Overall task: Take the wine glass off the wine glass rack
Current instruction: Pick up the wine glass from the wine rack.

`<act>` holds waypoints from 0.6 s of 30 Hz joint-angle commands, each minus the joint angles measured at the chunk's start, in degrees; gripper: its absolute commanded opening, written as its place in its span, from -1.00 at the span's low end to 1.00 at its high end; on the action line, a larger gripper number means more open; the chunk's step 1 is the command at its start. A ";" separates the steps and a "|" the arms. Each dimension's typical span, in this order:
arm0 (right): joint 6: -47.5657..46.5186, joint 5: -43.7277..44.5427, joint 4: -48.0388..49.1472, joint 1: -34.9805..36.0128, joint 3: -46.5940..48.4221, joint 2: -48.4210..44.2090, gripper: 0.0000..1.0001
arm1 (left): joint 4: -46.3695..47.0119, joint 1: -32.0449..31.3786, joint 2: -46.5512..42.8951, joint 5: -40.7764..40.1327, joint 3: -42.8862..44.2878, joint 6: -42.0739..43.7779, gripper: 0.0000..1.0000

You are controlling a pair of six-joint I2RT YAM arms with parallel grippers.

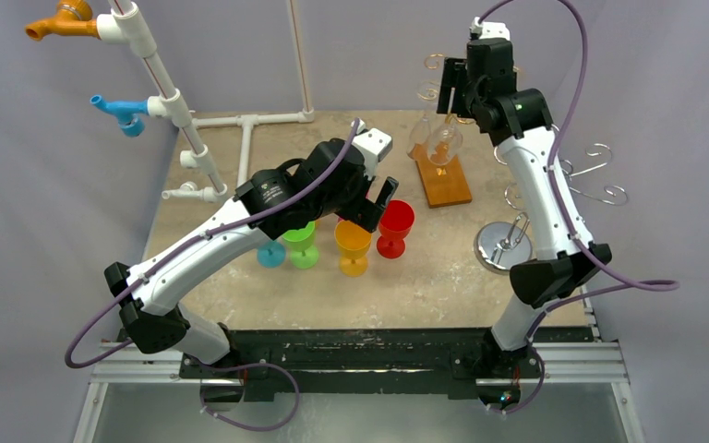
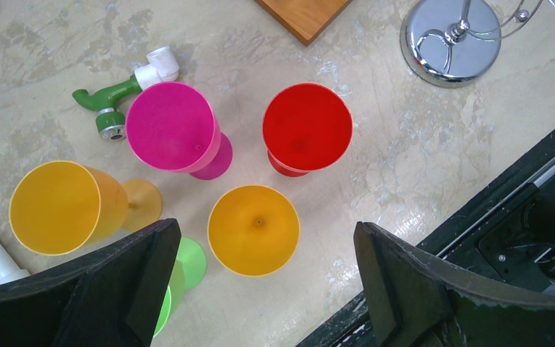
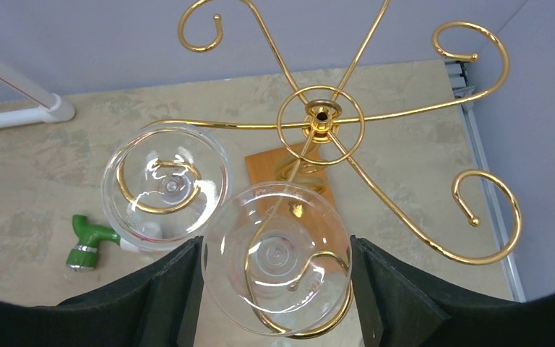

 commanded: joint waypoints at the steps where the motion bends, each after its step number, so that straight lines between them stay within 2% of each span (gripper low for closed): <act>1: 0.78 2.77 3.76 -0.16 3.12 -1.09 -0.04 | 2.12 0.26 -0.77 -0.20 2.22 0.17 1.00; 18: 1.72 10.07 0.23 -0.53 5.96 -0.38 -0.03 | 2.18 0.26 -0.94 -0.20 2.60 -0.21 1.00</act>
